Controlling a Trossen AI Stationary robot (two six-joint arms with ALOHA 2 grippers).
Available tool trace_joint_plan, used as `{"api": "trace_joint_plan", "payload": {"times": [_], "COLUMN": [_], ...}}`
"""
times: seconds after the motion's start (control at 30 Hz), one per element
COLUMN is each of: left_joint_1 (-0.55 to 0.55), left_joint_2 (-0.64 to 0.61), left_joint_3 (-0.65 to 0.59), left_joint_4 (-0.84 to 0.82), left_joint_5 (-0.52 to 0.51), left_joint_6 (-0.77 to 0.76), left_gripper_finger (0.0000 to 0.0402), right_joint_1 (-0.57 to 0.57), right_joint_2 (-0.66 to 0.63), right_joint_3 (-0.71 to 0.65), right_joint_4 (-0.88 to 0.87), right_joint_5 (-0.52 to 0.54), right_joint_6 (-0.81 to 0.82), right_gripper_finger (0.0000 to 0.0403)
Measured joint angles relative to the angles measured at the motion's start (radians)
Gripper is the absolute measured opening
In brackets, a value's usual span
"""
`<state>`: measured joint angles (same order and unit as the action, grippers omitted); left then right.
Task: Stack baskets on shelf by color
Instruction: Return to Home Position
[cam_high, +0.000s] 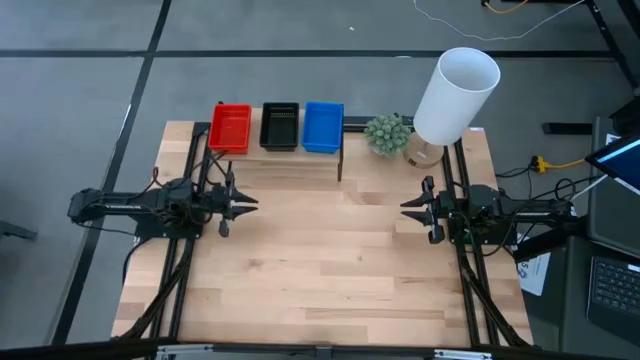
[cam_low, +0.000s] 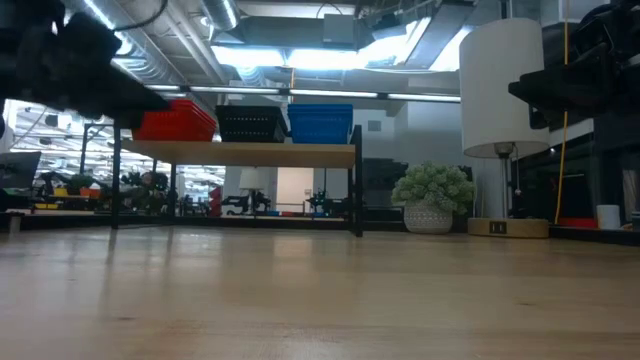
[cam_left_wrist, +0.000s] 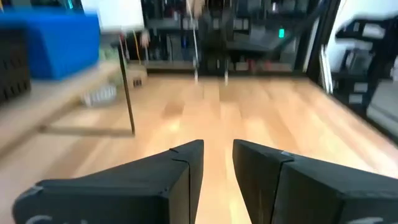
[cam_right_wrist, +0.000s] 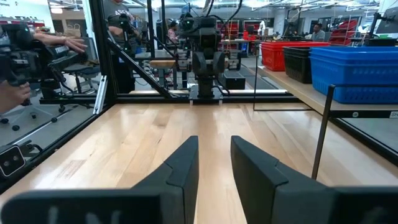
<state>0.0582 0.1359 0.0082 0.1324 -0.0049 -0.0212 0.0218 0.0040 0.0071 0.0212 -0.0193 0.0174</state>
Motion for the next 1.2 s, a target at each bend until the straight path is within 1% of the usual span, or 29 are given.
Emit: {"api": "trace_joint_plan", "payload": {"times": [0.07,0.1,0.33,1.2], "left_joint_1": [0.0,0.0,0.0,0.0], "left_joint_2": [-0.049,-0.067,-0.132,-0.133], "left_joint_3": [0.0,0.002,0.0,0.0], "left_joint_4": [-0.108,-0.121,-0.117,-0.118], "left_joint_5": [0.006,0.006,-0.004,-0.005], "left_joint_6": [-0.002,-0.002,0.005,0.006], "left_gripper_finger": [0.008,0.008,0.008,0.008], "right_joint_1": [0.0,0.0,0.0,0.0], "right_joint_2": [0.0,0.0,0.0,0.0], "right_joint_3": [0.0,0.0,0.0,0.0], "right_joint_4": [0.0,0.0,0.0,0.0], "right_joint_5": [0.0,0.0,0.0,0.0], "right_joint_6": [0.0,0.0,0.0,0.0], "right_gripper_finger": [0.0094,0.0094,0.0094,0.0094]}}
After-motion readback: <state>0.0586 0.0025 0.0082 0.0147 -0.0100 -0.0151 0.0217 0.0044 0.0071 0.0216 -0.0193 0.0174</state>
